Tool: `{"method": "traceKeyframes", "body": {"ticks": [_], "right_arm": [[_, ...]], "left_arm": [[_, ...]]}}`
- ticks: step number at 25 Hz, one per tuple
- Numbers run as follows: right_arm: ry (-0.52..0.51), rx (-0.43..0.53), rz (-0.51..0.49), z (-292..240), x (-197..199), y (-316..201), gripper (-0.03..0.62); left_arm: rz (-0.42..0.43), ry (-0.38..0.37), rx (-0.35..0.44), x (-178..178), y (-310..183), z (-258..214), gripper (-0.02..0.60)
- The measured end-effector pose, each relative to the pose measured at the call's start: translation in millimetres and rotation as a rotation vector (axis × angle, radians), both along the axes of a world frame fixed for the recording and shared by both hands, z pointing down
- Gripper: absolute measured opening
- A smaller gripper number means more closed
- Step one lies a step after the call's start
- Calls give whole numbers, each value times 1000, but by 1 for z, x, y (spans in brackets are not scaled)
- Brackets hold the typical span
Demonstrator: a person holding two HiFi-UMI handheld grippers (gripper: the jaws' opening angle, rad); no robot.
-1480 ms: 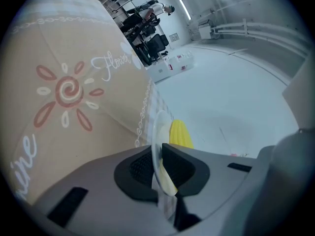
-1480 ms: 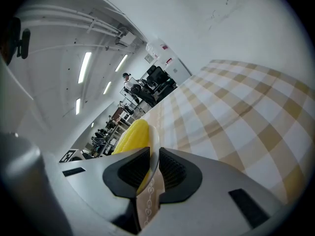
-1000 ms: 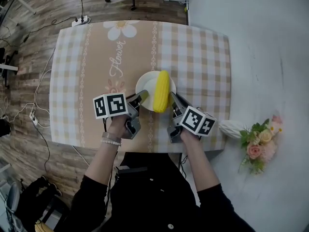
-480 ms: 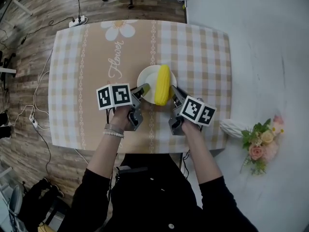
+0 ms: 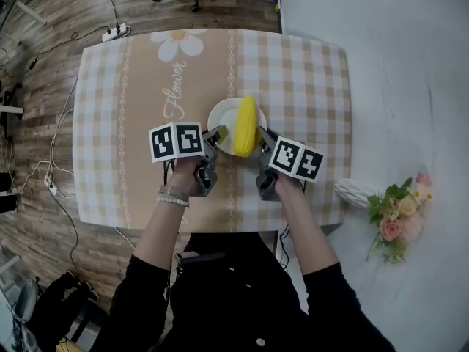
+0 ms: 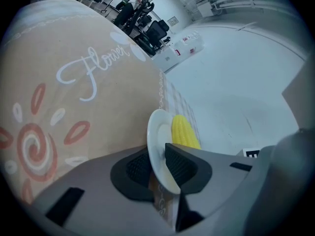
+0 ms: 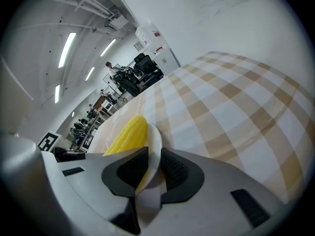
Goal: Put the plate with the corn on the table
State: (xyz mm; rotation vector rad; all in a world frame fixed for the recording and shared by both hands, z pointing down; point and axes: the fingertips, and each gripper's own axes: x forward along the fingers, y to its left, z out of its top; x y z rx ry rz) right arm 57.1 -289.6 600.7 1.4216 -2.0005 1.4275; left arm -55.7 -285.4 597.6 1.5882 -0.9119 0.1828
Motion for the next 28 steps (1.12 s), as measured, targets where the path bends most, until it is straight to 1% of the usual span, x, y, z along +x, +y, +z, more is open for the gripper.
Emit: {"method": "traceKeyframes", "body": {"ticks": [4, 16, 28], "right_arm": [[45, 3, -36, 1, -1, -1, 107], [99, 15, -69, 1, -2, 0, 107], [164, 31, -127, 2, -3, 1, 109]], "left_arm": [[16, -23, -9, -2, 1, 1, 74], [70, -92, -16, -11, 12, 2, 77], [52, -145, -27, -22, 23, 3, 77]]}}
